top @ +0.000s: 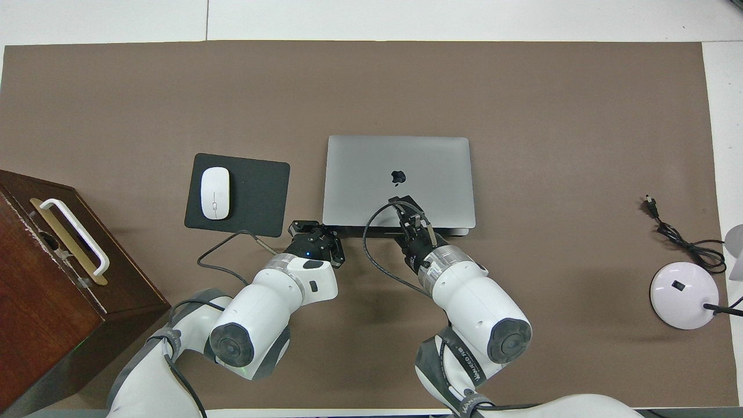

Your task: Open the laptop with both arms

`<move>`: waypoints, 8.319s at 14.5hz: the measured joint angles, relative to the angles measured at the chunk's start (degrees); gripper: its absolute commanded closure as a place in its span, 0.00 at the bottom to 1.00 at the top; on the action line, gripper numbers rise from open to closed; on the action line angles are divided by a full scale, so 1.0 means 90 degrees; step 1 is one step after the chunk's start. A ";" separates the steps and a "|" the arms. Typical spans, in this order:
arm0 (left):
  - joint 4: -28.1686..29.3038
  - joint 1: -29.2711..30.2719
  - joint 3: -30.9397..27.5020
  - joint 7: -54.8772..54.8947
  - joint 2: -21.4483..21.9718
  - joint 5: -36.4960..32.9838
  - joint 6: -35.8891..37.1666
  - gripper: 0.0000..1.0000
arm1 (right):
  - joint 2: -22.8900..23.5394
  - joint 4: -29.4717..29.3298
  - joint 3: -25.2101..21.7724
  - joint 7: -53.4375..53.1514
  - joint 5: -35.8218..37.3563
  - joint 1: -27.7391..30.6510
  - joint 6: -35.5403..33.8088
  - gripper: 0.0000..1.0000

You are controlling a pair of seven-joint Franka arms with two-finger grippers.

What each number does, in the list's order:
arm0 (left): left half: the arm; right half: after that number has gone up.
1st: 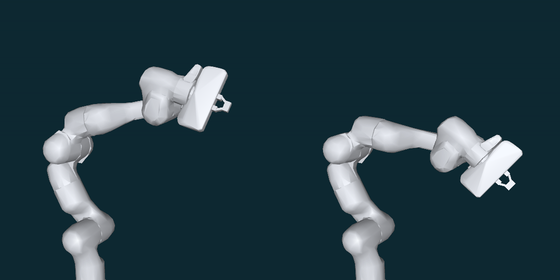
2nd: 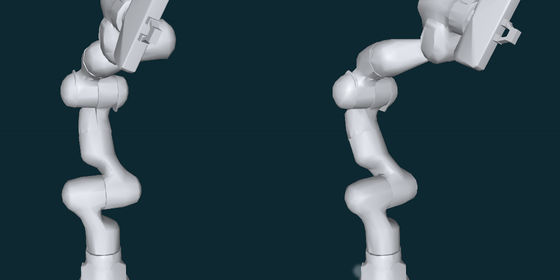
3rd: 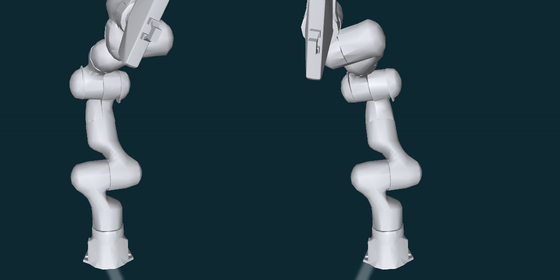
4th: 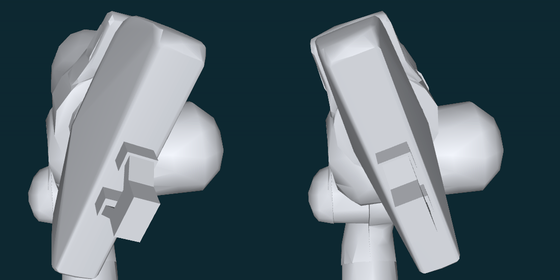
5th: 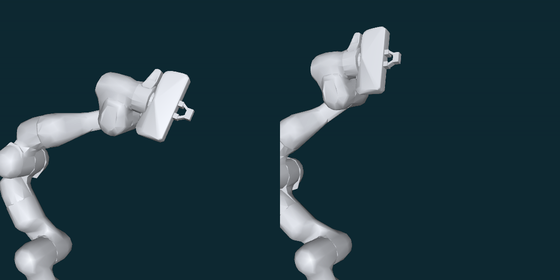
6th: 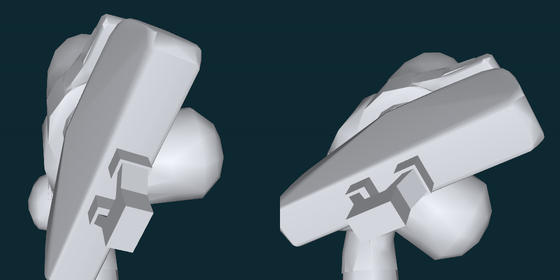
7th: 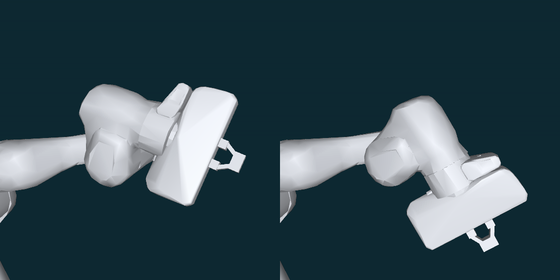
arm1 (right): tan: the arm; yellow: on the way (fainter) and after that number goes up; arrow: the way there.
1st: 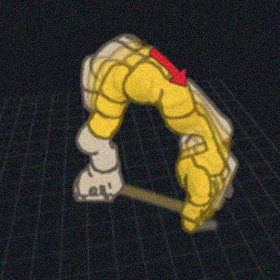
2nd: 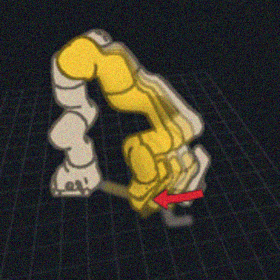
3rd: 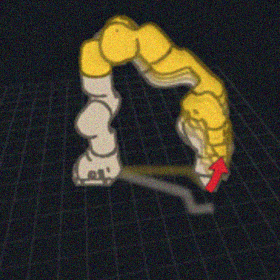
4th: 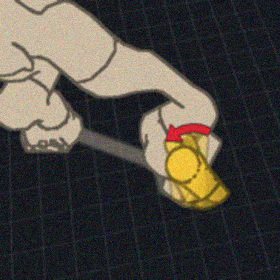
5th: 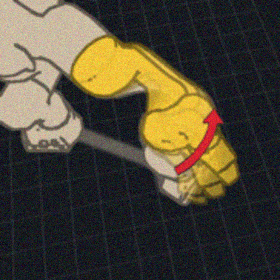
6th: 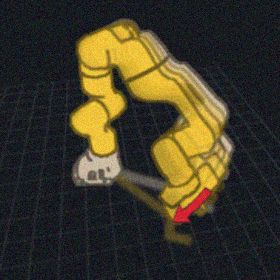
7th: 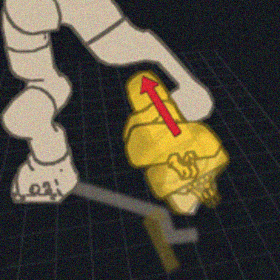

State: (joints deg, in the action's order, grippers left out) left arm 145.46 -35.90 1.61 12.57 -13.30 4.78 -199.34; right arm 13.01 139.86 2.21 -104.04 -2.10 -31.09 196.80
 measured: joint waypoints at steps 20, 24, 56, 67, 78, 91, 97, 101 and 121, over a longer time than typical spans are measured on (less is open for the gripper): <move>-0.0060 0.0000 0.0003 0.0000 -0.0042 -0.0008 -0.0003 1.00 | 0.0299 -0.1159 -0.0036 0.0107 0.0000 0.0131 -0.1007 0.00; -0.0154 0.0000 0.0012 0.0000 -0.0113 -0.0009 -0.0006 1.00 | 0.0303 -0.1686 -0.0043 0.0217 0.0000 0.0275 -0.1655 0.00; -0.0172 0.0014 0.0031 0.0001 -0.0142 -0.0010 -0.0032 1.00 | 0.1566 -0.6179 -0.0082 0.0763 0.0006 0.0945 -0.6093 0.01; -0.0172 0.0017 0.0034 0.0001 -0.0144 -0.0010 -0.0037 1.00 | 0.1533 -0.6580 -0.0066 0.1548 -0.0356 0.1160 -0.7055 0.01; -0.0172 0.0022 0.0037 -0.0114 -0.0145 -0.0004 -0.0039 1.00 | 0.0673 -0.6847 -0.0060 0.3079 -0.1031 0.1885 -0.9362 0.01; -0.0497 0.0027 0.0061 -0.1016 0.0347 0.0006 0.1283 1.00 | 0.0488 -0.8229 -0.0104 0.7568 -0.1161 0.3678 -1.2019 0.01; -0.0817 0.0327 0.0053 -0.1031 0.1128 0.0086 0.3227 1.00 | 0.0377 -0.8327 -0.0242 0.9179 -0.0656 0.3777 -1.2092 0.01; -0.1113 0.0469 0.0025 -0.1033 0.1371 0.0323 0.3882 1.00 | -0.0084 -0.8369 -0.0248 0.9698 -0.0445 0.3813 -1.2201 0.01; -0.4740 0.3191 -0.0069 -0.0816 0.1989 0.0960 1.0035 1.00 | -0.1560 -0.4960 -0.0238 1.0799 -0.0368 0.4160 -1.0090 0.00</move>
State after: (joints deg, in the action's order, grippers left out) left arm 102.81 -7.18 0.99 5.22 4.59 13.41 -109.03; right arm -1.04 95.22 0.06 -6.85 -5.41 6.35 105.99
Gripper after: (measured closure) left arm 0.991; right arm 0.000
